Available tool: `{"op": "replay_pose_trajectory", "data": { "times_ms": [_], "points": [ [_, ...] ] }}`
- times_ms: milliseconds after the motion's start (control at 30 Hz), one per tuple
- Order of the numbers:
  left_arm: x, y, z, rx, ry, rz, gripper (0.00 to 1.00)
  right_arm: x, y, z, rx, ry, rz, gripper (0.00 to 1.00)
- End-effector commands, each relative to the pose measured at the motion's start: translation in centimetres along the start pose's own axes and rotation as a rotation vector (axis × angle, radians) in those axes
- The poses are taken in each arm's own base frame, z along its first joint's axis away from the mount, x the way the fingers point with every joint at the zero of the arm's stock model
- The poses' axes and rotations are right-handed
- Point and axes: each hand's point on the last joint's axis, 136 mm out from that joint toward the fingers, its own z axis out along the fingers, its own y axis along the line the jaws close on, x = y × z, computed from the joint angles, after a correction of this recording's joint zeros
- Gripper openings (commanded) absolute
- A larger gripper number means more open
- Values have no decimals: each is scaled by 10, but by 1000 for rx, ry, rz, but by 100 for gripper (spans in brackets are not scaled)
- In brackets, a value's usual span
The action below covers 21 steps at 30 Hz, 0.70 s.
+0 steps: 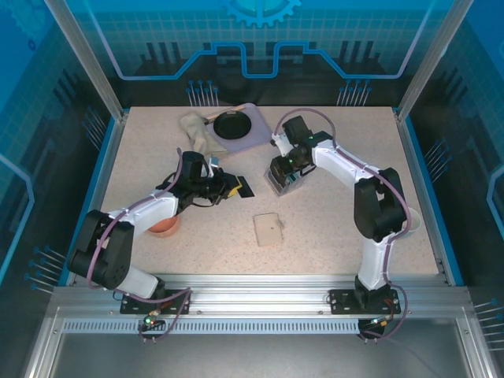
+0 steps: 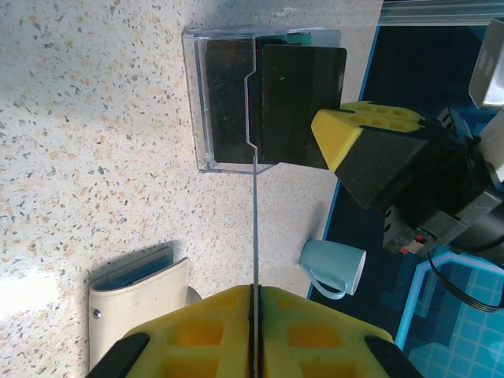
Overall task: Put the credit cards into the card holder
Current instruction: Place the credit card in the storage box.
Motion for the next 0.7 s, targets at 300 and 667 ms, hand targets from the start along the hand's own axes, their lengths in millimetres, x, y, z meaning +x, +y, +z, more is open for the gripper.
{"op": "replay_pose_trajectory", "data": {
  "times_ms": [300, 667],
  "points": [
    [-2, -16, -6, 38, 0, 54, 11, 9, 2, 12, 41, 74, -41, 16],
    [15, -59, -7, 197, 50, 188, 12, -3, 27, -73, -180, -114, 203, 40]
  ]
}}
